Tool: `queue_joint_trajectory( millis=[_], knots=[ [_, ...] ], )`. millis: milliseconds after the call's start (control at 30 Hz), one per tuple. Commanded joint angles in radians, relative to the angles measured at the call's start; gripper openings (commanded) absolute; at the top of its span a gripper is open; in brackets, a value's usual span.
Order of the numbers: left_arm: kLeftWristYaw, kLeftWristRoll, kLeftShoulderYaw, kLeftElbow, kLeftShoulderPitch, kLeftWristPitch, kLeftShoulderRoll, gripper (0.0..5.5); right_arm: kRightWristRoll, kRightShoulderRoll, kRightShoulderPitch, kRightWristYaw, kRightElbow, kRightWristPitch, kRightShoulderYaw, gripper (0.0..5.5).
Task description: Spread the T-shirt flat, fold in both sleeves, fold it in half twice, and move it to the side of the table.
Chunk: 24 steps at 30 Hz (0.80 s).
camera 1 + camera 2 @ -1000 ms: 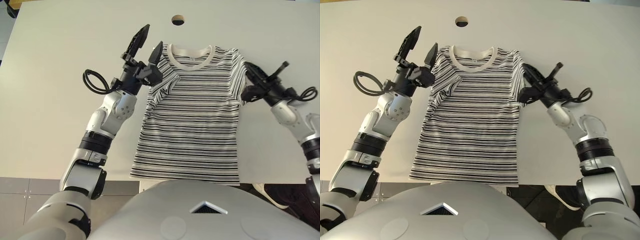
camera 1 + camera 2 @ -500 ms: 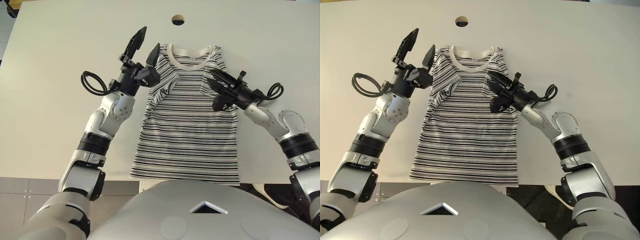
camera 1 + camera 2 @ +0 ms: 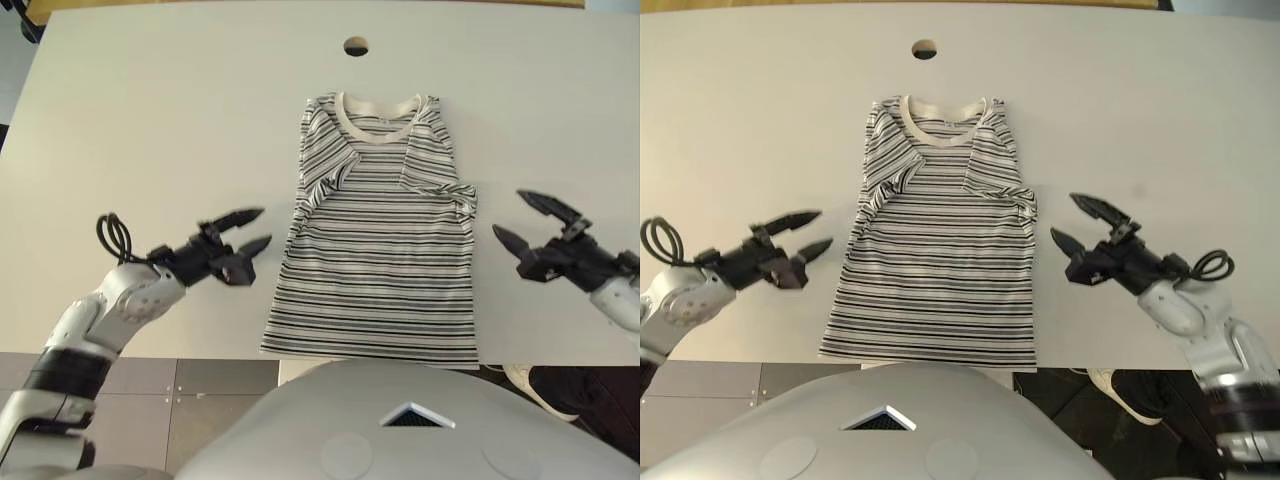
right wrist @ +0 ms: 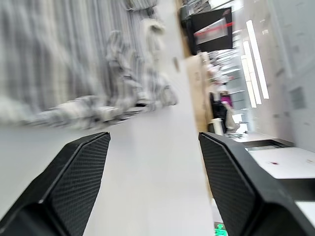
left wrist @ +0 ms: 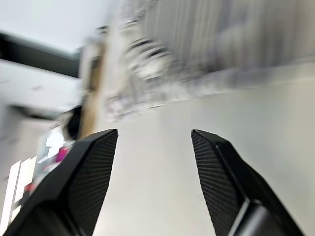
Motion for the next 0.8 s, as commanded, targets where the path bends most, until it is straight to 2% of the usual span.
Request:
queue_joint_trajectory(
  millis=[33, 100, 167, 300, 533, 800],
  knots=[
    [-0.091, -0.044, 0.088, -0.063, 0.078, -0.001, 0.113, 2.80, -0.098, -0.045, 0.162, 0.077, -0.128, 0.035, -0.090, 3.34],
    [-0.133, -0.061, 0.104, -0.082, 0.083, 0.001, 0.130, 2.80, -0.124, -0.050, 0.187, 0.128, -0.183, 0.047, -0.090, 3.34],
    [-0.218, -0.088, 0.071, -0.125, 0.119, -0.001, 0.160, 2.80, -0.128, -0.076, 0.215, 0.202, -0.218, 0.057, -0.084, 3.34],
    [-0.358, -0.112, 0.001, -0.209, 0.106, -0.004, 0.170, 2.80, -0.124, -0.099, 0.232, 0.282, -0.237, 0.077, -0.146, 3.34],
    [-0.535, -0.179, -0.086, -0.237, 0.046, -0.044, 0.187, 2.80, -0.117, -0.139, 0.254, 0.457, -0.322, 0.034, -0.037, 3.34],
    [-0.584, -0.200, -0.132, -0.236, 0.026, -0.060, 0.157, 2.80, -0.058, -0.188, 0.210, 0.551, -0.354, -0.026, 0.047, 3.34]
  ],
)
